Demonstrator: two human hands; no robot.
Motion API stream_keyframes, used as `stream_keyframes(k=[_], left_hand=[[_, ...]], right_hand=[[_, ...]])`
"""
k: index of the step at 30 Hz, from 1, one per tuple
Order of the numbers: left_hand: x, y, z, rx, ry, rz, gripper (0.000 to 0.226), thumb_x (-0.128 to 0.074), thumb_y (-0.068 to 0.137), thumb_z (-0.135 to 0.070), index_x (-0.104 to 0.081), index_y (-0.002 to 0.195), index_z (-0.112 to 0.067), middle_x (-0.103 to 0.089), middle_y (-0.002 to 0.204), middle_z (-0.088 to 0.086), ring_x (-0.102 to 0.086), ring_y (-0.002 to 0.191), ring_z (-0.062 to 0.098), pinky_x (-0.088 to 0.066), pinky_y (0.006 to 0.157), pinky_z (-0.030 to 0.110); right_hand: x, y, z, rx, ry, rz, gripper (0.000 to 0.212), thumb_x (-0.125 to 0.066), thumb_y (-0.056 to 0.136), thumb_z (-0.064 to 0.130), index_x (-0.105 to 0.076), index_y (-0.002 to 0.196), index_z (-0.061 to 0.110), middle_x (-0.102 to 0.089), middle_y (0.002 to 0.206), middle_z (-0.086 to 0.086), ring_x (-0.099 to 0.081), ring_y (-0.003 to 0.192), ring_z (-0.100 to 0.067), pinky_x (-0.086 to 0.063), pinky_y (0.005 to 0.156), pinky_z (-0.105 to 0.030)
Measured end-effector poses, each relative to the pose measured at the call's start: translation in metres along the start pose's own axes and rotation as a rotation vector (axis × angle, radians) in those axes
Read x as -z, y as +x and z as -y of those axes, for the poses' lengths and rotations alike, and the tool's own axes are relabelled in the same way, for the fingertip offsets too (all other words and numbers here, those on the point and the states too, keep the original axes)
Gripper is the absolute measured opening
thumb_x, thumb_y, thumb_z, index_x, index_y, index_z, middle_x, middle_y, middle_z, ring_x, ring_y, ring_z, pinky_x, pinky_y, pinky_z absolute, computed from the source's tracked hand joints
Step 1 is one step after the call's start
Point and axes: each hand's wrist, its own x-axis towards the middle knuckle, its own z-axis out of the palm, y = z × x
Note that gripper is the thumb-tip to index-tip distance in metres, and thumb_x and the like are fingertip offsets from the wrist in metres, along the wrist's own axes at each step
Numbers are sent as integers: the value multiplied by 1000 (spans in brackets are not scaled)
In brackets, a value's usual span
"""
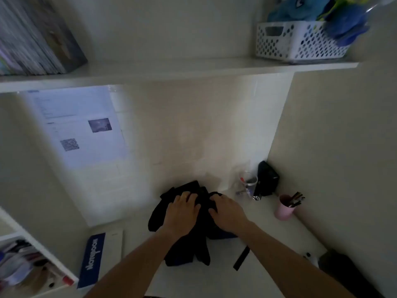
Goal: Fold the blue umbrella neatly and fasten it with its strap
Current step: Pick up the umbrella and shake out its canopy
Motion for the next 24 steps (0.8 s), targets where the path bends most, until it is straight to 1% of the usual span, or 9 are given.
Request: stream_keyframes(k=[1,3,7,10,14,17,19,22,24], left_hand=[[-5,8,4,14,-39,23,51,-31,106,-43,-40,151,-21,-44,153,5,-51,131,28,-51,98,42],[-19,23,9,-3,-68,37,55,-32,108,-36,-24,159,-16,-34,161,6,-44,140,26,-45,108,39],[-47,44,19,-60,-97,35,63,-41,103,-26,-18,159,-9,-44,153,8,-54,128,21,-49,101,33],[-75,57,30,-112,-161,-15,63,-46,101,-21,-22,158,-7,-52,146,7,-60,119,17,-49,99,27],[-103,55,39,-136,-335,-143,53,-46,103,-19,-36,154,-12,-59,141,4,-61,118,14,-50,103,28],[-113,40,34,-195,-347,-224,50,-46,104,-24,-41,153,-15,-64,131,-2,-63,107,10,-48,96,20],[-121,26,27,-270,-325,-241,48,-48,104,-27,-43,151,-18,-65,128,-5,-63,104,7,-47,93,17],[-144,4,16,-392,-269,-245,42,-47,105,-32,-48,146,-21,-64,128,-7,-61,108,8,-47,98,25],[-164,-10,11,-473,-172,-289,41,-49,104,-31,-53,143,-19,-65,128,-5,-62,112,11,-45,104,30]], right_hand=[[-7,11,0,10,13,12,46,-50,98,34,-46,140,16,-58,129,-12,-60,113,-30,-50,91,-39],[-18,31,-1,28,46,23,57,-52,98,29,-34,151,18,-53,137,-12,-58,117,-31,-50,93,-39],[-47,70,-6,85,56,-11,68,-52,98,18,-21,158,18,-39,156,-8,-53,128,-29,-49,98,-37],[-75,97,-17,122,71,-54,66,-52,98,18,-24,158,21,-47,148,-6,-57,121,-27,-51,95,-37],[-97,97,-34,169,74,-170,62,-55,96,28,-35,153,18,-59,129,-5,-63,103,-27,-54,85,-40],[-98,78,-43,177,43,-224,44,-58,93,27,-51,135,17,-61,118,-4,-64,93,-24,-54,78,-36],[-95,60,-48,170,-8,-226,28,-57,93,26,-54,119,17,-60,109,-2,-62,86,-20,-52,74,-32],[-99,30,-57,140,-164,-186,24,-51,94,27,-52,116,18,-54,110,-3,-56,84,-19,-49,73,-30],[-111,7,-65,112,-280,-199,24,-51,94,30,-53,115,19,-50,113,-4,-53,82,-19,-42,68,-29]])
